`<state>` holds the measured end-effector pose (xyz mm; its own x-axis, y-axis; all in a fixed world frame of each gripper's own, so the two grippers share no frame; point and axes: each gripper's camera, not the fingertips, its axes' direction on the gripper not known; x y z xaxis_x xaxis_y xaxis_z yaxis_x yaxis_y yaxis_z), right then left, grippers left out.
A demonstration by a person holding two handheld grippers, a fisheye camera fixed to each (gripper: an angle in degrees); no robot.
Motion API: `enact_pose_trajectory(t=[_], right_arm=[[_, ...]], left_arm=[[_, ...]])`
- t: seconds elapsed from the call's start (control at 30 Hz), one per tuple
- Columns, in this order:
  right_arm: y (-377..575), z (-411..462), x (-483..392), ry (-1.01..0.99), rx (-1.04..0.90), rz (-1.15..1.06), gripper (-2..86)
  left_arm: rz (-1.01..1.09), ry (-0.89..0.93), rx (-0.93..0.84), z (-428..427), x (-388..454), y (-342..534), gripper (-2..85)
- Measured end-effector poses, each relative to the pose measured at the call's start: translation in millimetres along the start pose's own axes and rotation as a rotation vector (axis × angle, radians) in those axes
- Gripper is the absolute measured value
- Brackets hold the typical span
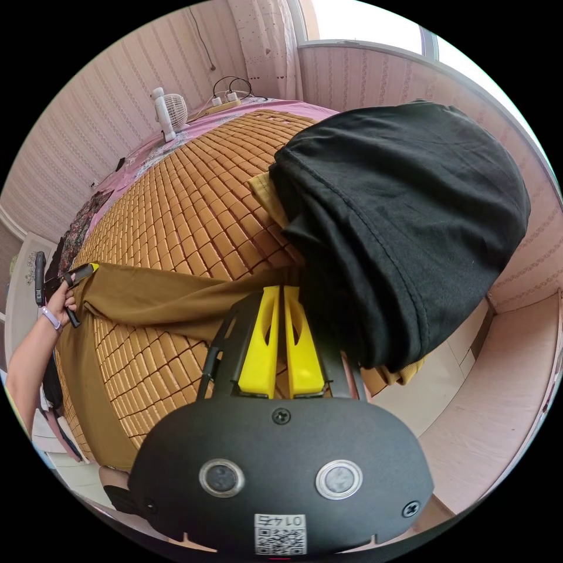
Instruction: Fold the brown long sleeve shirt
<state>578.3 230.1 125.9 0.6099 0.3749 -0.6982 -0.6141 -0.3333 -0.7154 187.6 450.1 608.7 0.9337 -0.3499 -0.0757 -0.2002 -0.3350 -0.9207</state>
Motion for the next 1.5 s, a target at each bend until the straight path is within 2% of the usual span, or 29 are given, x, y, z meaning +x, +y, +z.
enact_pose_trajectory(t=[0.13,0.27,0.5,0.7,0.8,0.9,1.07,1.13,1.2,1.33,1.4,1.5], right_arm=[[0,7,-11,0.027,0.012,-0.006,-0.4],[1,14,-23,0.046,0.009,-0.023,-0.5],[10,24,-37,0.042,0.024,0.000,-0.3],[20,38,-55,0.041,0.036,0.011,-0.2],[25,44,-65,0.055,0.029,0.008,-0.2],[32,49,-79,0.136,-0.004,0.009,-0.1],[59,28,-121,0.159,0.111,-0.005,0.2],[71,15,-148,0.047,0.174,-0.068,0.4],[90,1,-200,-0.150,0.217,-0.236,0.7],[143,13,-298,-0.298,0.052,-0.511,1.6],[190,33,-353,-0.253,-0.080,-0.616,2.2],[233,50,-393,-0.173,-0.178,-0.693,2.2]], left_arm=[[0.087,-0.116,0.052,-1,7,-6,-0.4],[0.004,-0.017,0.057,4,-9,-14,-0.4],[0.023,-0.035,0.057,-4,-19,2,0.7],[0.009,0.124,0.193,-61,-38,37,4.5],[0.067,0.164,0.222,-110,-50,75,5.2],[0.102,0.171,0.166,-154,-70,137,5.1],[0.074,0.076,0.027,-218,-114,296,5.0],[0.032,0.019,0.000,-233,-129,349,5.0],[-0.005,-0.029,-0.019,-241,-142,398,5.0],[-0.107,-0.048,-0.024,-244,-164,478,4.9],[-0.130,-0.040,-0.004,-243,-169,498,4.9],[-0.153,-0.035,0.027,-242,-179,519,5.0]])
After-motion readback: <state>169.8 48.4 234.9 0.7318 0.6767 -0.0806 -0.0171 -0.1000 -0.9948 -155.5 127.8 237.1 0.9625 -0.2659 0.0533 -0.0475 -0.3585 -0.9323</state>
